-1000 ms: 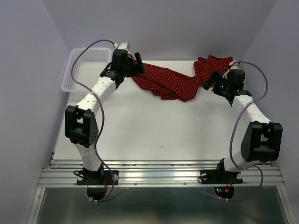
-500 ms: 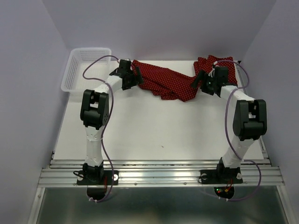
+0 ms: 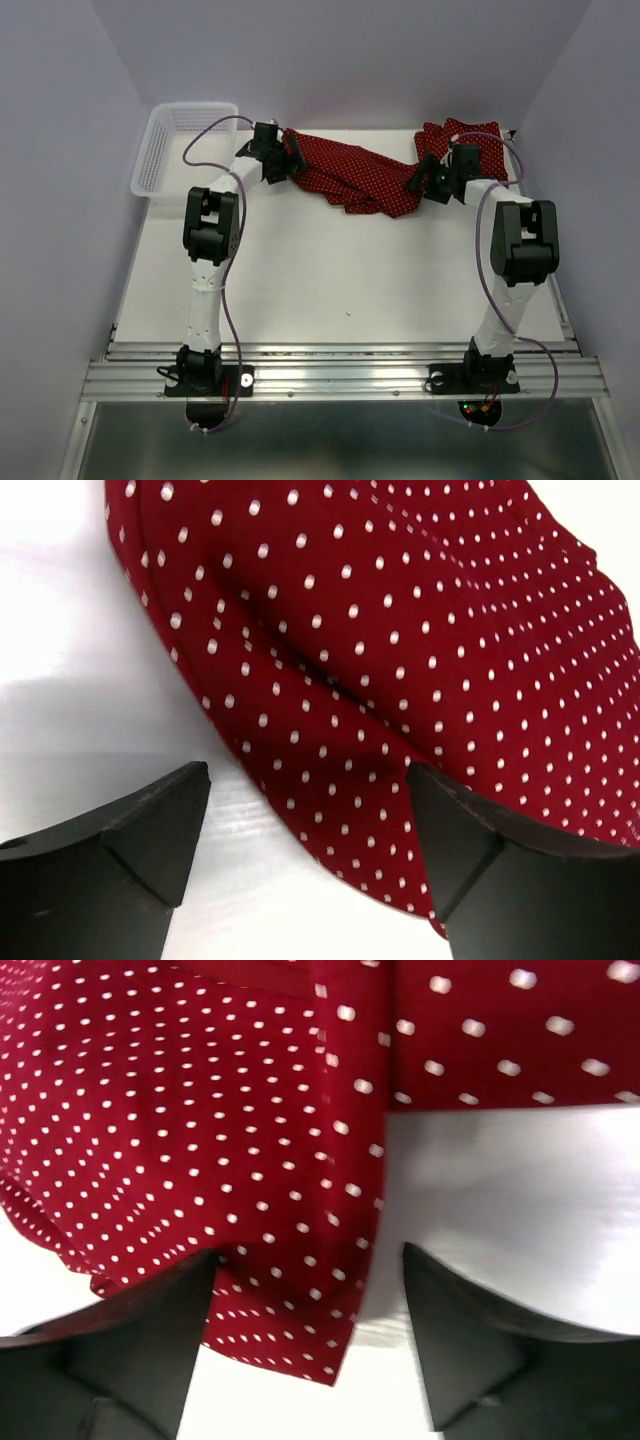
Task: Fold and stack the skirts
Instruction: Flatten the skirt out
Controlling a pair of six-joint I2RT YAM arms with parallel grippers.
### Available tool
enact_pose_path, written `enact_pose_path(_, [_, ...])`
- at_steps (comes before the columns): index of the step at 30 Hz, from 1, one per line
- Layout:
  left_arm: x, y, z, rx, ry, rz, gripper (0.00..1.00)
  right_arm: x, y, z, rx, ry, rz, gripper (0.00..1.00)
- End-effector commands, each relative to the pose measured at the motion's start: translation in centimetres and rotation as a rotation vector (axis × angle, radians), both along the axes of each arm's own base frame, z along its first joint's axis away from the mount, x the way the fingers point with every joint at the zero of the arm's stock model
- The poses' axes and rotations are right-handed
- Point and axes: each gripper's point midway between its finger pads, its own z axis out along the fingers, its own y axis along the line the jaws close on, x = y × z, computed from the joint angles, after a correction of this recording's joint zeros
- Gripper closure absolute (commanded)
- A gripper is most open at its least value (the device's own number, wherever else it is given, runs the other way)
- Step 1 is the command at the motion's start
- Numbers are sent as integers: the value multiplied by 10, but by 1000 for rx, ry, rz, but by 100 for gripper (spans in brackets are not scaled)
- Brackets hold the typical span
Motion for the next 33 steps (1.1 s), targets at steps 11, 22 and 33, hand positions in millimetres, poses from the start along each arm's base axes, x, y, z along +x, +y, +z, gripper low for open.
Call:
enact_pose_path(11, [22,14,124,36,-316,-17,100,35,12,101,-59,-285,57,99])
enact_pose_path(22, [-126,76,349,197,-868,28,100,-56,-34,290,-287,-679,-93,99])
enact_pose_path(33, [-271,102,431,76,-1144,63,100,-167,-43,391,-315,-895,-125,97])
